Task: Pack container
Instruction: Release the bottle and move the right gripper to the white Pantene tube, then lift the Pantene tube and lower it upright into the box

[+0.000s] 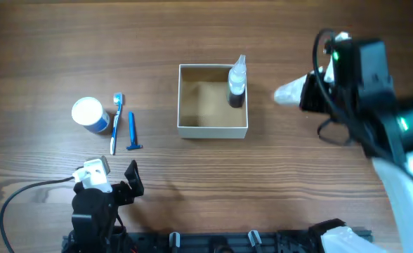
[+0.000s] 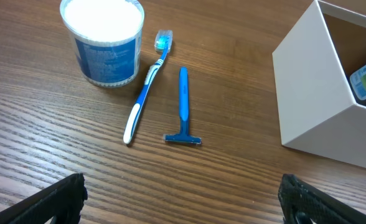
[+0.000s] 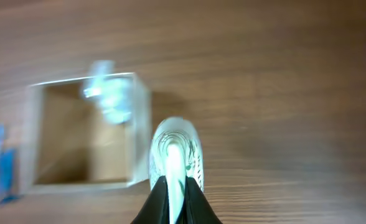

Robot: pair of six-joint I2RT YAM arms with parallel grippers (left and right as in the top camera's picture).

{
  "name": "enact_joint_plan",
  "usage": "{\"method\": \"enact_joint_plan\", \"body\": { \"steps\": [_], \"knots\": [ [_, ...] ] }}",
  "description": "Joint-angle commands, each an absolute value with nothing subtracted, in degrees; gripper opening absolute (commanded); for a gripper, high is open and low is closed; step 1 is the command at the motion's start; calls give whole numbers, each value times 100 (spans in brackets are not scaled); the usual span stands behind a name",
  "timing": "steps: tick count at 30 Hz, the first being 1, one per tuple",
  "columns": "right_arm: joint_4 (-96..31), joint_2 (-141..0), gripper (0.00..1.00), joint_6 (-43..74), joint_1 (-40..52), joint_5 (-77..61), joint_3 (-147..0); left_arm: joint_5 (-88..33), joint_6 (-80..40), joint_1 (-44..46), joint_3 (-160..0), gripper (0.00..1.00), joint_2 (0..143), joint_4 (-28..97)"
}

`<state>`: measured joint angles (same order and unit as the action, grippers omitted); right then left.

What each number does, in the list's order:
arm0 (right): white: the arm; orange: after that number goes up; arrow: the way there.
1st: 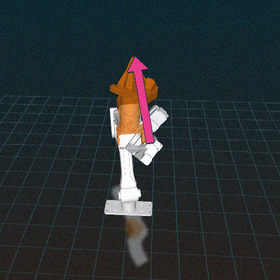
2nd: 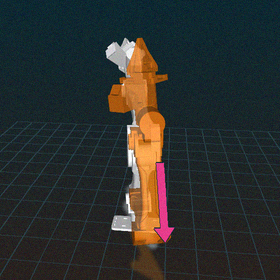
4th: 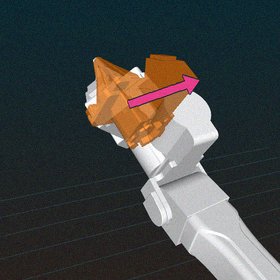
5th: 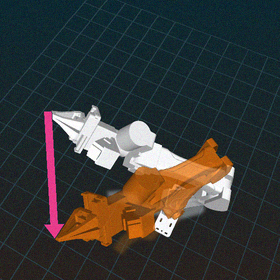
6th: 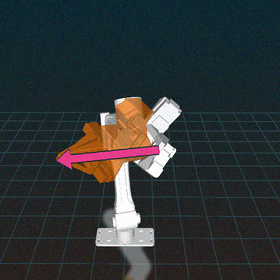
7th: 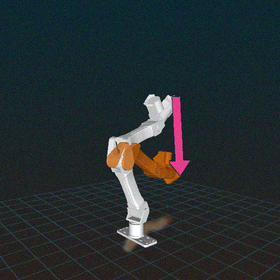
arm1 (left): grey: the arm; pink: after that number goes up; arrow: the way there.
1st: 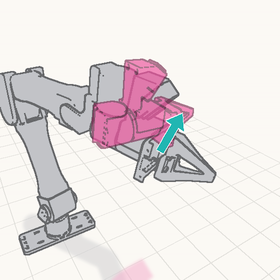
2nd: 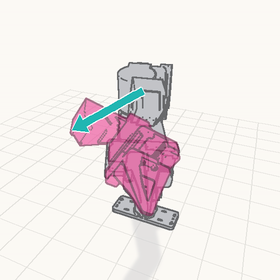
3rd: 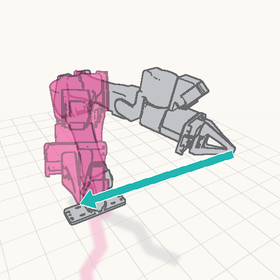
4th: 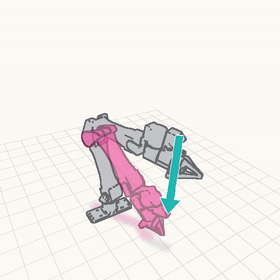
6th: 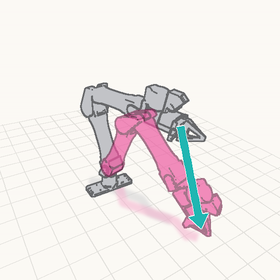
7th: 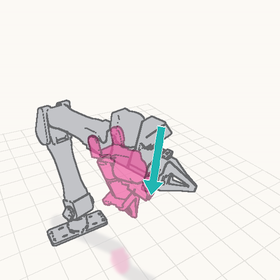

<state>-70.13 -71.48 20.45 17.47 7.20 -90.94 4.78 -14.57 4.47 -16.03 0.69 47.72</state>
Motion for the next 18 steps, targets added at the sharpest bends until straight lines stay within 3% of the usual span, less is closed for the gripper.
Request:
{"method": "enact_joint_plan", "body": {
  "steps": [1, 7, 18],
  "knots": [
    [-7019, -6897, 4, 1946, 2213, 283, -9231, 454, -1529, 416, -1592, 100, 16, 4759],
    [-6381, -7098, 4, 1761, 2696, 158, -9229, 454, -1531, 416, -1592, 100, 16, 4757],
    [-5898, -8307, 4, 1815, 2716, -141, -9229, 454, -1529, 416, -1592, 100, 16, 4757]
  ]
}}
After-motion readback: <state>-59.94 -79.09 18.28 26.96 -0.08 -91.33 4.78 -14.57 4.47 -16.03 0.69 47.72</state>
